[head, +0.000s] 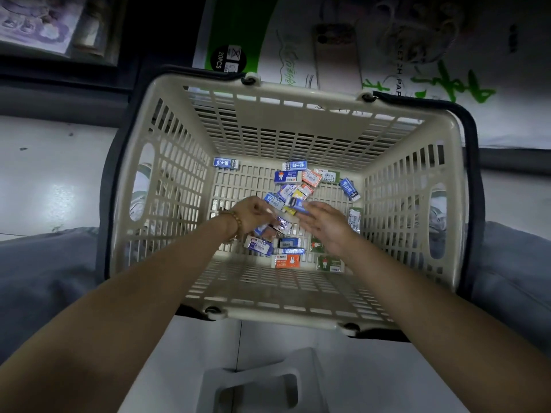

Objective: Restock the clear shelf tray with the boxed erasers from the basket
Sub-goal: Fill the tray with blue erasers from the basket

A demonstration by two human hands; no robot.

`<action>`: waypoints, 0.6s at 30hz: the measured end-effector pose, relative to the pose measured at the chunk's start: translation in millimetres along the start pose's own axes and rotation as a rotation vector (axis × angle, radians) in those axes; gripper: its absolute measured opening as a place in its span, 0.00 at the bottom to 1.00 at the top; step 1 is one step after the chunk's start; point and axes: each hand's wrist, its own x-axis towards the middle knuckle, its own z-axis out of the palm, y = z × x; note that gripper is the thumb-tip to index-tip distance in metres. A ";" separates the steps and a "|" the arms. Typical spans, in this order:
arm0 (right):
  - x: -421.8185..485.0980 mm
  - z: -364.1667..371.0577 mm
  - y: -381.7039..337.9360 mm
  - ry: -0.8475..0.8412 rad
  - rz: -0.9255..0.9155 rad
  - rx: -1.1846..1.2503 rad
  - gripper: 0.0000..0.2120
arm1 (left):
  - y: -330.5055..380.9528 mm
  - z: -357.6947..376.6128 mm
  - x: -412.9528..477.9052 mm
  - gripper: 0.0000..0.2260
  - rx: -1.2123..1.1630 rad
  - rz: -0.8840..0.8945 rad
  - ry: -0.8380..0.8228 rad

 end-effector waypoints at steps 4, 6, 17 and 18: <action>-9.2 5.8 -10.3 -0.004 0.042 0.169 0.16 | 7.4 -6.1 -6.1 0.20 -0.239 -0.015 0.052; -13.6 20.5 -6.8 -0.105 0.037 0.129 0.17 | 10.2 -0.1 -9.8 0.29 -0.186 -0.009 0.030; 5.9 -4.8 32.8 -0.315 -0.340 -1.282 0.22 | -9.4 -41.9 -18.4 0.06 -0.440 -0.153 0.120; 8.3 -1.6 33.0 -0.296 -0.357 -1.341 0.21 | -10.1 -43.2 -20.2 0.07 -0.416 -0.163 0.133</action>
